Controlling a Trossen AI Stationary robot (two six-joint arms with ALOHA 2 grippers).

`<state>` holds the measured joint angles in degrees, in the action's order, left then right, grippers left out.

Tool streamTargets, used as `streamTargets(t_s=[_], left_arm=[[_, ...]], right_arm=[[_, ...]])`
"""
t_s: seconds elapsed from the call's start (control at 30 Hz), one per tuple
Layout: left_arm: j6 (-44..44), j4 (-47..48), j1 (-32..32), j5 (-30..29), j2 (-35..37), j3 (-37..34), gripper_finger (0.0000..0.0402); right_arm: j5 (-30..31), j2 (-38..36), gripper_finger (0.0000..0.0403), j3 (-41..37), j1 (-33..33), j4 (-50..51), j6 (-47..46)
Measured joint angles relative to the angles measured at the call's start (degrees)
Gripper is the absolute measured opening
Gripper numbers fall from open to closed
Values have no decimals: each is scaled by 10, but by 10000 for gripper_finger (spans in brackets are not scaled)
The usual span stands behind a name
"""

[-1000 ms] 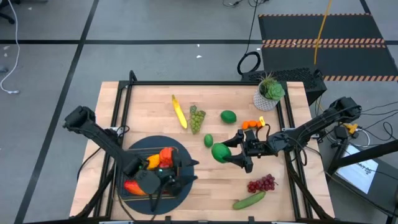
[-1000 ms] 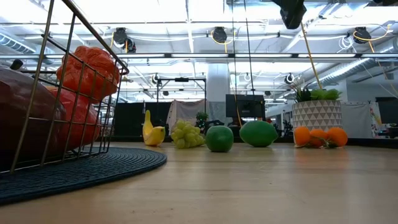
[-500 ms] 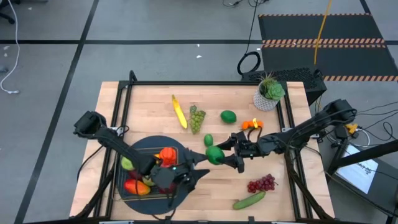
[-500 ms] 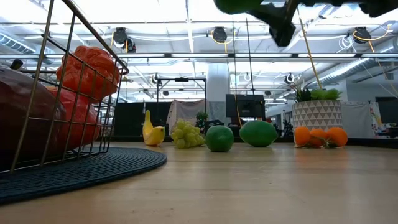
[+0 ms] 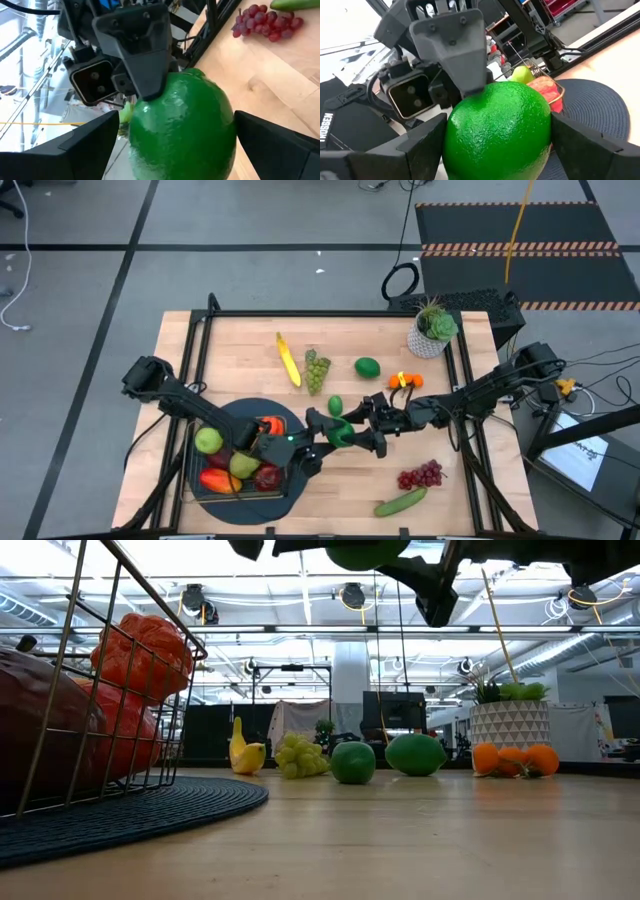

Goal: Build produce basket
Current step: Put the bottom right lime into the gold wire basket

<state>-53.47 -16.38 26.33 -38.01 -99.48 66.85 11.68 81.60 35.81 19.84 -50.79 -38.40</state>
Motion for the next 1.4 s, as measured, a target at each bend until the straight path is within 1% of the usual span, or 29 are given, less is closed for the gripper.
streamTargets(t_s=[0.67, 0.77, 0.9, 0.97, 1.07, 1.2, 1.3, 1.4], left_arm=[[5, 15, -4, -10, 0, 0, 390], [5, 16, -4, -10, 0, 0, 369], [-1, 17, -2, -11, 0, 0, 321], [-8, 17, 0, -12, 0, 0, 304], [-11, 17, 4, -13, 0, 0, 295], [-2, 15, 11, -17, 0, 0, 309], [1, 16, 16, -40, 0, 0, 316], [12, 16, 21, -59, 0, 0, 311]], right_arm=[[-15, 0, 318, 0, 2, -12, 17], [-15, 0, 318, 0, 1, -13, 20], [-15, 0, 318, 0, 2, -13, 26], [-15, 0, 319, 0, 2, -13, 38], [-15, 0, 332, 0, 5, -13, 58], [-15, -9, 365, 0, 5, -16, 90], [-13, -25, 384, -1, 11, -16, 115], [-14, -45, 393, -1, 17, -13, 139]])
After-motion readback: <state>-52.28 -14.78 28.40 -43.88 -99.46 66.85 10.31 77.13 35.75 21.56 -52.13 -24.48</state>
